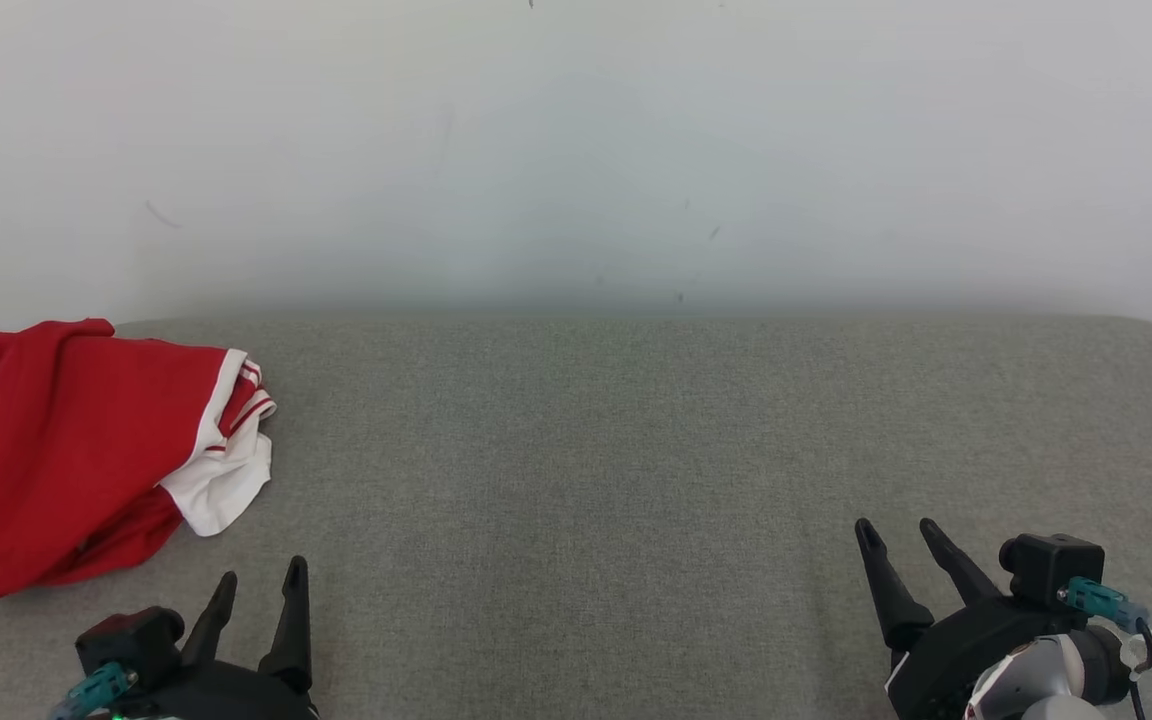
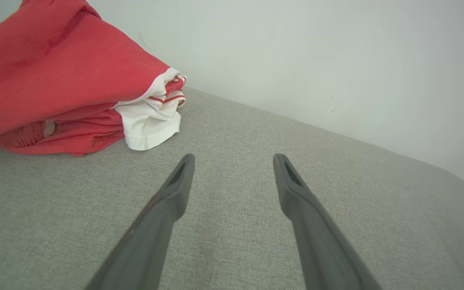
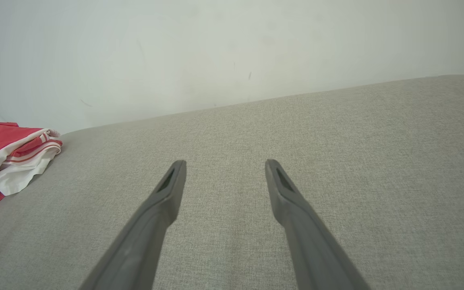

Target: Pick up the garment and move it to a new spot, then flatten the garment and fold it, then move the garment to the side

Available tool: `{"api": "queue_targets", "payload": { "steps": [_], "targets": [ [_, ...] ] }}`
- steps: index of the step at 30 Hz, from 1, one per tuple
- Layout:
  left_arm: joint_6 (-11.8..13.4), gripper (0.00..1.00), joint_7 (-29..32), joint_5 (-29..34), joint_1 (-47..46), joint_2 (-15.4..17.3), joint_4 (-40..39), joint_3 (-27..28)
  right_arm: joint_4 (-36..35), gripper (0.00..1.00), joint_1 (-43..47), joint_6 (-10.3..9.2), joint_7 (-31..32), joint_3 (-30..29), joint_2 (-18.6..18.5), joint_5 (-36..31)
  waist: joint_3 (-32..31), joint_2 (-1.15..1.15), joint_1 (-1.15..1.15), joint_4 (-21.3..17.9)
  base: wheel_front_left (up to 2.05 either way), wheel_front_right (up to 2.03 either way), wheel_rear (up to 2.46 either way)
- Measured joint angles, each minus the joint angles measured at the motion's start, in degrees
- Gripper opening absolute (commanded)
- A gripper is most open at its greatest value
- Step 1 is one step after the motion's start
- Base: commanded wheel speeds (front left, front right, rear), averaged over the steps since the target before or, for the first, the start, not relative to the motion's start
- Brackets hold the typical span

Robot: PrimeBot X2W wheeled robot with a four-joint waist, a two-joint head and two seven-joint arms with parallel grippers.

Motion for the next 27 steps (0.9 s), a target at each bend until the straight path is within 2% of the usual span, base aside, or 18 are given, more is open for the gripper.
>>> {"api": "queue_targets", "payload": {
  "steps": [27],
  "targets": [
    [3.4,1.0,-0.5,6.9,0.0,2.3,-1.3,-3.6,-0.3,1.0,0.8,0.01,-0.8,1.3,-0.2,-9.0,-1.0,0.0,0.0,0.2,0.0,0.0,0.0]
  ]
}}
